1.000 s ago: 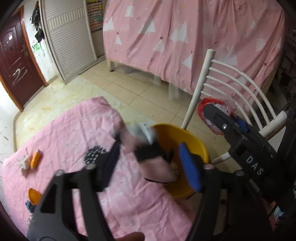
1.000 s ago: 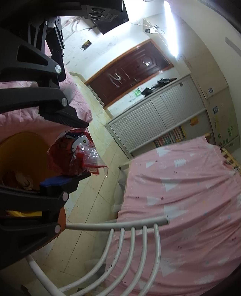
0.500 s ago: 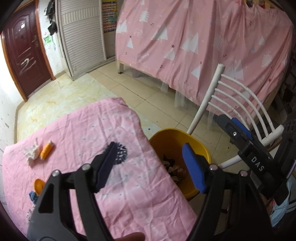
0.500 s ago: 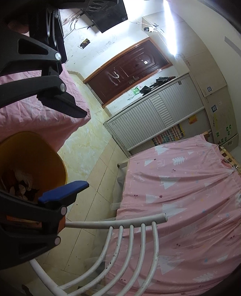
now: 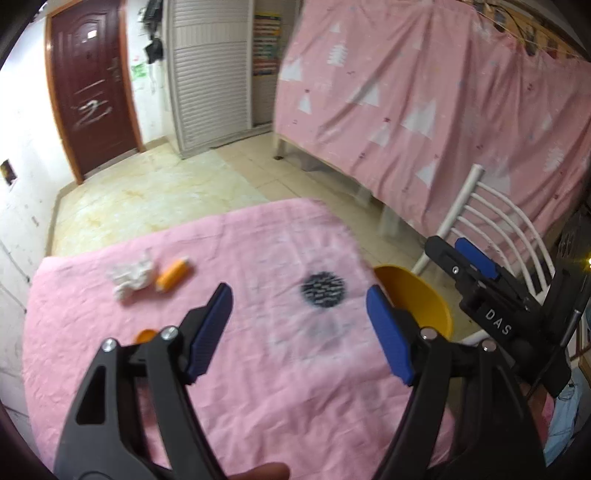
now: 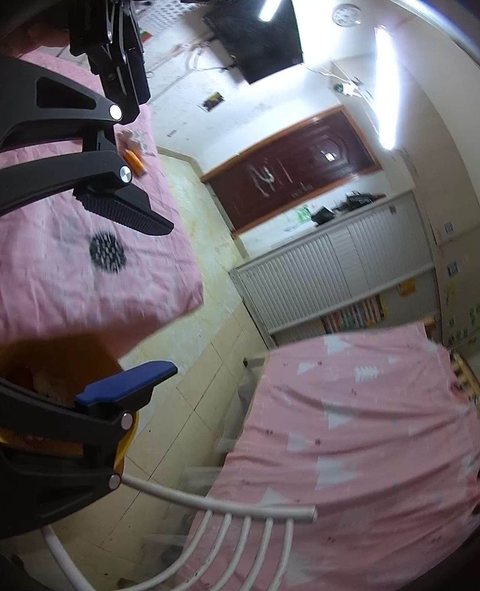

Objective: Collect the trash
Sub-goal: 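Grasp the white printed wrapper with the left tool while the right tool grasps crumpled paper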

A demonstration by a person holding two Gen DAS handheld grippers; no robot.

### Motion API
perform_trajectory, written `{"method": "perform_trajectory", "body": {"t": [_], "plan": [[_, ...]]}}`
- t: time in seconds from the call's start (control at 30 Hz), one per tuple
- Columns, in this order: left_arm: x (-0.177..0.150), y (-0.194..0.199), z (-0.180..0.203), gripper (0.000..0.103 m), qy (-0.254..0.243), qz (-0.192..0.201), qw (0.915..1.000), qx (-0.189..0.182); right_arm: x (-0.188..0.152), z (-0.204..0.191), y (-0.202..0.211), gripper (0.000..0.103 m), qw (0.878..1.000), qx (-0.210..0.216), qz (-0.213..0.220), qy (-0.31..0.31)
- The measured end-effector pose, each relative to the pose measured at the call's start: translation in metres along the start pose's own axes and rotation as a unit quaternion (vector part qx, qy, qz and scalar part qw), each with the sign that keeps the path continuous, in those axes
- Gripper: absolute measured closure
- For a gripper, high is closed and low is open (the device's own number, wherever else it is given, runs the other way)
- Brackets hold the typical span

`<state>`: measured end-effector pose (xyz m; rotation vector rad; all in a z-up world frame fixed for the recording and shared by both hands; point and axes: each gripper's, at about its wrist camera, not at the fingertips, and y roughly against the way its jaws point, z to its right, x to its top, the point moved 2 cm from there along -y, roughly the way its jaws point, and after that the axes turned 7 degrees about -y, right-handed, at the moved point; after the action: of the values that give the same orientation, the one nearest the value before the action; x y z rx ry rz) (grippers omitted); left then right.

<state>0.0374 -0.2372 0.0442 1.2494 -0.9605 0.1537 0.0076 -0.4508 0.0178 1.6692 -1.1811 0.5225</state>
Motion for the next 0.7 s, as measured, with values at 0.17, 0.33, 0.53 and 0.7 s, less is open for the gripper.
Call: {"method": "perform_trajectory", "body": {"t": [0.17,0.33,0.53,0.7], "plan": [[-0.018,0.019,-0.039,0.031,0.019,0.013,0.9991,0.034,-0.006,-0.034,-0.012,0.039,0.999,0.015,-0.016,0.027],[-0.039,0.034,-0.079,0.03,0.04,0.014,0.9967,0.069,-0.013,-0.065,-0.023,0.039,0.998,0.032,-0.031,0.05],[-0.059,0.046,-0.108,0.027,0.054,0.011,0.9938,0.097,-0.026,-0.103,-0.035,0.039,0.994,0.066,-0.054,0.068],[-0.077,0.052,-0.127,0.027,0.065,0.001,0.9927,0.101,-0.038,-0.131,-0.041,0.039,0.99,0.086,-0.07,0.089]]}}
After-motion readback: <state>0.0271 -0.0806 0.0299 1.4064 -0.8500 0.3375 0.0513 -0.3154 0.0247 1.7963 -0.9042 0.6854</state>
